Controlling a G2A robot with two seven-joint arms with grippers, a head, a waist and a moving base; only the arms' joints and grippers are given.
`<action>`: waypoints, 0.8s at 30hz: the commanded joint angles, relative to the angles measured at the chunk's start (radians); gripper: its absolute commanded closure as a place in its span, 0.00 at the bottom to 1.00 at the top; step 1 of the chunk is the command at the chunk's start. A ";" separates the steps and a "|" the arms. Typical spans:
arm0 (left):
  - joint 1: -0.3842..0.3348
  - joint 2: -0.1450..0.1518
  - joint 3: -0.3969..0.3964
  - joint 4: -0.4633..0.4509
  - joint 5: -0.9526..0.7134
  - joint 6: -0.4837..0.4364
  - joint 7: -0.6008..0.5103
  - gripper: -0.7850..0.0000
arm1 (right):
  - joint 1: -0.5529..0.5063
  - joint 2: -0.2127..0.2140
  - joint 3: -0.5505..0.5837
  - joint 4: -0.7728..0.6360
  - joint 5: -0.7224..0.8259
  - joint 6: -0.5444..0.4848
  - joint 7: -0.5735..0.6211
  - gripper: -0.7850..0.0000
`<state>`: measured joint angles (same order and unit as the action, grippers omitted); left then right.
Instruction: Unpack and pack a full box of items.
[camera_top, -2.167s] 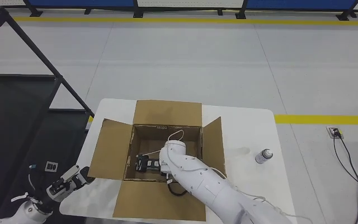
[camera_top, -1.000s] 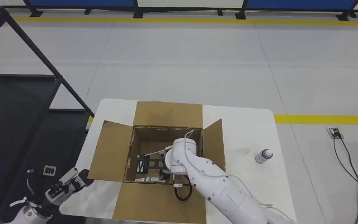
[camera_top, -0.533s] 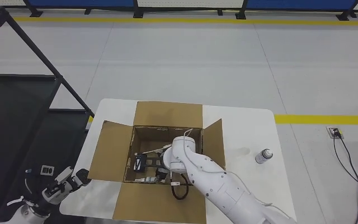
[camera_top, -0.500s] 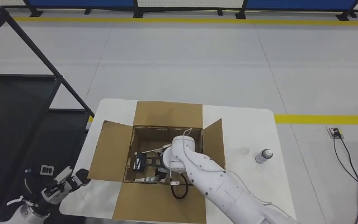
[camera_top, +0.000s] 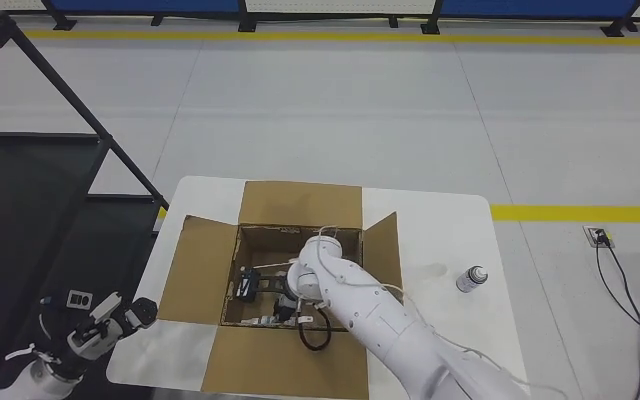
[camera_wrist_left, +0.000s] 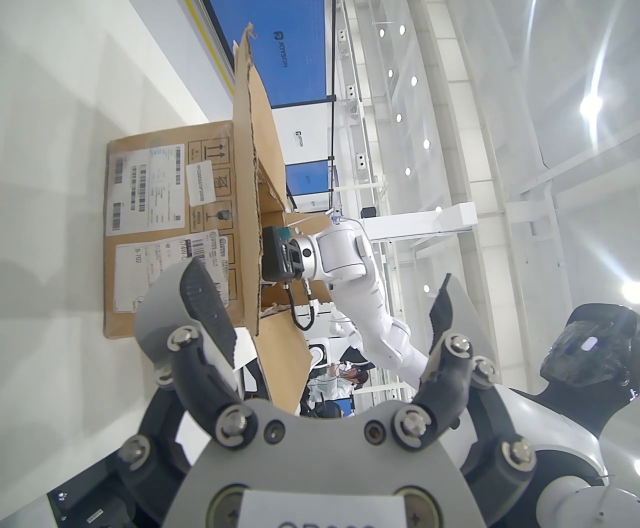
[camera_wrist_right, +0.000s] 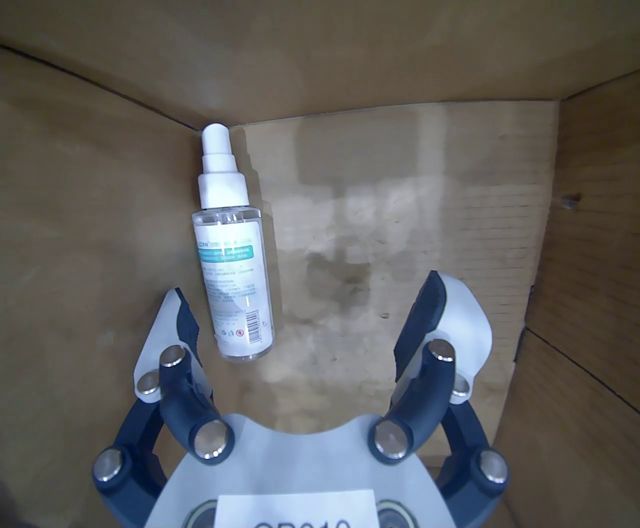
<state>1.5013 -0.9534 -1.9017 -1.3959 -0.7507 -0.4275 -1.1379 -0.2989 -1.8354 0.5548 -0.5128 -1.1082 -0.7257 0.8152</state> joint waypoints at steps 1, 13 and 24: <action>-0.004 0.001 -0.001 0.004 0.002 0.003 -0.004 0.00 | 0.006 -0.012 -0.008 0.034 0.003 0.004 -0.008 0.00; -0.019 0.002 -0.005 0.017 0.008 0.011 -0.020 0.00 | 0.039 -0.077 -0.038 0.152 -0.011 0.151 -0.025 0.00; -0.017 0.002 -0.005 0.017 0.013 0.010 -0.022 0.00 | 0.038 -0.079 -0.049 0.132 -0.080 0.197 -0.077 0.00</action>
<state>1.4837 -0.9511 -1.9069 -1.3783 -0.7369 -0.4174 -1.1601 -0.2594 -1.9150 0.5049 -0.3792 -1.1878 -0.5210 0.7378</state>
